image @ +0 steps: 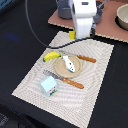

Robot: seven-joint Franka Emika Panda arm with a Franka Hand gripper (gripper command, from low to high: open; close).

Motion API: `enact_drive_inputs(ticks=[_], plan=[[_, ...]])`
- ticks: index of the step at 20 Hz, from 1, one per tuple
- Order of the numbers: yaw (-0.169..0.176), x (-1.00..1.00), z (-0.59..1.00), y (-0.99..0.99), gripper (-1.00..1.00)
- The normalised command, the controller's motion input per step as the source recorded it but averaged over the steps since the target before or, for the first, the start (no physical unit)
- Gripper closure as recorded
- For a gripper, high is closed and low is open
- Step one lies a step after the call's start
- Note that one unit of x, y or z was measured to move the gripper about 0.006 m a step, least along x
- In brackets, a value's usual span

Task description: Interact with the objects in diverse but meaningful ways.

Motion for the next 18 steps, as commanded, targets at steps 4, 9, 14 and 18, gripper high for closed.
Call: enact_drive_inputs(ticks=[4,9,14,18], plan=[[0.000,-0.98,-0.06,-0.49,1.00],[0.000,-0.91,-0.17,-0.54,1.00],[-0.001,-0.77,-0.15,-0.65,1.00],[-0.001,-0.69,-0.13,-0.72,1.00]])
